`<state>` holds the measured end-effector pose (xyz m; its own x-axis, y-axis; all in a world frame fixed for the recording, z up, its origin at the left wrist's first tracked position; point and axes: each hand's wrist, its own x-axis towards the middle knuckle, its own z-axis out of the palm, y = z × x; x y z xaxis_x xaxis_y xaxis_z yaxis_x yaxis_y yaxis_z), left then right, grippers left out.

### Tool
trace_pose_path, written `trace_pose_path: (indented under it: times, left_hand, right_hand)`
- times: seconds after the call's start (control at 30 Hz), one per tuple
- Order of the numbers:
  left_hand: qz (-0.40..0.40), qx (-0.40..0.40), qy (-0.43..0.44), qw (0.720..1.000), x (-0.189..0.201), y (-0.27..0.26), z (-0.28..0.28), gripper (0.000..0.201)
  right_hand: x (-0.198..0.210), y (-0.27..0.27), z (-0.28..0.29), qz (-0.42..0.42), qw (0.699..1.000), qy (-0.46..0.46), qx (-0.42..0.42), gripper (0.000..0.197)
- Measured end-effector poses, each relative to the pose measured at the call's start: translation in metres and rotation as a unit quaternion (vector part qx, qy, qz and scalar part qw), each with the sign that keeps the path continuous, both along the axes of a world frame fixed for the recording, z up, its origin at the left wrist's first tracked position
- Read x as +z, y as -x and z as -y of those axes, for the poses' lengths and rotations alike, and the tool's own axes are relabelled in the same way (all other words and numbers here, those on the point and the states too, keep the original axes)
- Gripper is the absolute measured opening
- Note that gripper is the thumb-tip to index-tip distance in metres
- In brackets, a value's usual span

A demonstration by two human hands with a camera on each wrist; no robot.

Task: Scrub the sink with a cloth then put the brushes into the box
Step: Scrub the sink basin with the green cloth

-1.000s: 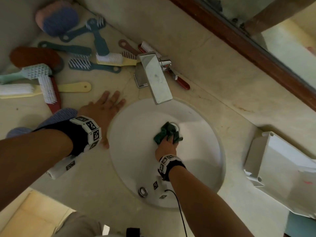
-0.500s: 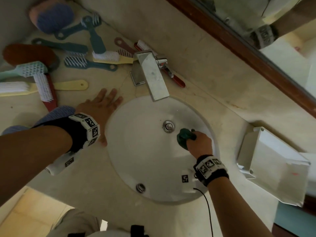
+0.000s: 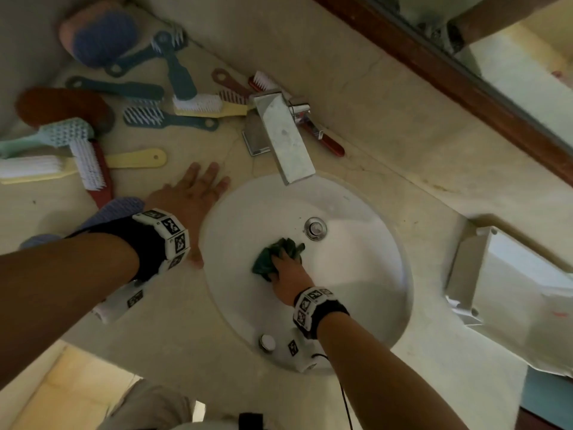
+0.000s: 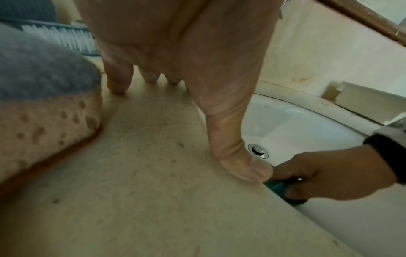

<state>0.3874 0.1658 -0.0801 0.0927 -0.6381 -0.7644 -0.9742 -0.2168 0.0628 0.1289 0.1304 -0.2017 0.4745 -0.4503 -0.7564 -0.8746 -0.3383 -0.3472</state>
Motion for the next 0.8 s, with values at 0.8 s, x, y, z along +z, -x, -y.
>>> trace_pose_path:
  times: [0.8]
  left_hand:
    - [0.012,-0.003,-0.003,1.000,-0.002,-0.001,0.001,0.162]
  right_hand:
    - [-0.020,-0.024,0.033,0.107,0.980,0.120,0.114,0.070]
